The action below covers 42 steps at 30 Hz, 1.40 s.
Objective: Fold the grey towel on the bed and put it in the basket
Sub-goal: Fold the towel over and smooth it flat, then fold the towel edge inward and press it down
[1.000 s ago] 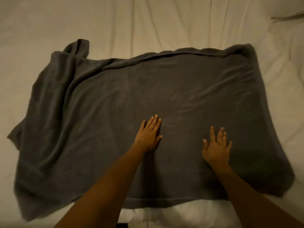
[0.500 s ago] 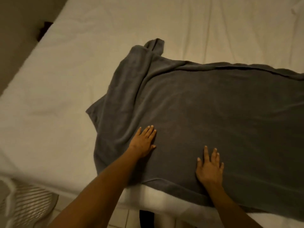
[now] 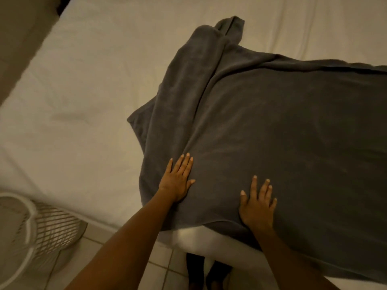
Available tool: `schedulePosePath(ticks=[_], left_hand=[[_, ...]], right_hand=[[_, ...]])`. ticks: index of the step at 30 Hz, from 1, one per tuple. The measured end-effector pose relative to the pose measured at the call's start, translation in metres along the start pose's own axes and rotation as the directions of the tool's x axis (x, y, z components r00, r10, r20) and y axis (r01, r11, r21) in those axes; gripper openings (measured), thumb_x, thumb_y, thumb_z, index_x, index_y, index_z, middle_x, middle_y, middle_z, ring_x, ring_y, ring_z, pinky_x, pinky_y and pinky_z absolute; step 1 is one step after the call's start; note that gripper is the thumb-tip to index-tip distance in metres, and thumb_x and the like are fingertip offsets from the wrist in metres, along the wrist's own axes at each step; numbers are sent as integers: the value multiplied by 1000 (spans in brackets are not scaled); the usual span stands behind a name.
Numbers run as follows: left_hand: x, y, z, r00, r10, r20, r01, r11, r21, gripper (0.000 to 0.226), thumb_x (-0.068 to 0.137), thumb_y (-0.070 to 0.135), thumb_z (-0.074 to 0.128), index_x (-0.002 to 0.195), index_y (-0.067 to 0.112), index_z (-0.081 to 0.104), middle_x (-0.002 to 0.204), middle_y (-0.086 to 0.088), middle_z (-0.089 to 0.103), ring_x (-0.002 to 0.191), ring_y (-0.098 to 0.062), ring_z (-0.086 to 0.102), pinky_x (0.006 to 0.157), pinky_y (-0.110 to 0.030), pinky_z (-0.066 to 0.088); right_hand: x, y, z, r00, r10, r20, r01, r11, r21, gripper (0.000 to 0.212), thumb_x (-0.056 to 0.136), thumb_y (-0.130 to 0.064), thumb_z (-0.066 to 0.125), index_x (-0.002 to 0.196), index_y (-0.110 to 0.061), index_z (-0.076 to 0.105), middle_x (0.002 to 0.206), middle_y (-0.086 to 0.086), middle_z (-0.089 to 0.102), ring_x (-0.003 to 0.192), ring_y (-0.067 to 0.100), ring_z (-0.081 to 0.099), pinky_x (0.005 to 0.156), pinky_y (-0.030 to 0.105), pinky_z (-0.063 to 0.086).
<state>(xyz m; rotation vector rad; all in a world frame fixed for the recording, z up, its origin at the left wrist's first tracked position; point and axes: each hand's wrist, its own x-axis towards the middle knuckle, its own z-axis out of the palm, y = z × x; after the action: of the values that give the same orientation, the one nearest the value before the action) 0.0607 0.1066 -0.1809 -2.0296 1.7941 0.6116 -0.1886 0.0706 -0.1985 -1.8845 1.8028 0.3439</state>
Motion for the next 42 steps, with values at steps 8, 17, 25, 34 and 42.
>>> schedulePosePath(ticks=[8, 17, 25, 34, 42], left_hand=[[5, -3, 16, 999, 0, -44, -3, 998, -63, 93, 72, 65, -32, 149, 17, -12, 159, -1, -12, 147, -17, -11, 114, -41, -14], [5, -9, 10, 999, 45, -14, -46, 993, -107, 78, 80, 60, -17, 145, 19, -17, 151, 3, -25, 141, -13, -20, 114, -38, -21], [9, -68, -12, 895, 443, 54, -445, 894, 48, 64, 86, 51, 31, 134, 16, 54, 140, -3, 52, 127, -17, 52, 107, -45, 37], [58, -230, -74, 780, 626, 2, -585, 727, 360, 63, 92, 50, 27, 139, 14, 48, 142, -4, 50, 129, -18, 50, 103, -45, 41], [104, -296, -109, 878, 472, -80, -426, 845, 323, 57, 103, 37, 11, 152, 12, -6, 159, -6, -10, 148, -21, -4, 118, -43, 1]], right_hand=[[3, 1, 8, 1000, 10, -16, -9, 999, 50, 67, 90, -51, 20, 149, -19, 21, 154, 23, 17, 139, 40, 23, 107, 61, 19], [2, -5, 11, 995, 62, -74, -62, 998, -1, 66, 90, -49, 23, 149, -19, 26, 152, 24, 23, 138, 39, 27, 105, 61, 23], [-22, -75, 13, 939, 344, -24, -337, 931, 140, 59, 100, -37, 23, 151, -27, -6, 158, 12, -8, 145, 27, -3, 115, 51, 3], [-46, -235, 33, 927, 371, -49, -345, 898, 274, 57, 100, -38, 24, 151, -27, 1, 159, 9, -2, 145, 26, 1, 116, 49, 7], [-18, -363, 38, 972, 96, -214, -43, 969, 242, 61, 92, -46, 7, 150, -29, 3, 159, 6, 5, 146, 23, 5, 115, 42, 3]])
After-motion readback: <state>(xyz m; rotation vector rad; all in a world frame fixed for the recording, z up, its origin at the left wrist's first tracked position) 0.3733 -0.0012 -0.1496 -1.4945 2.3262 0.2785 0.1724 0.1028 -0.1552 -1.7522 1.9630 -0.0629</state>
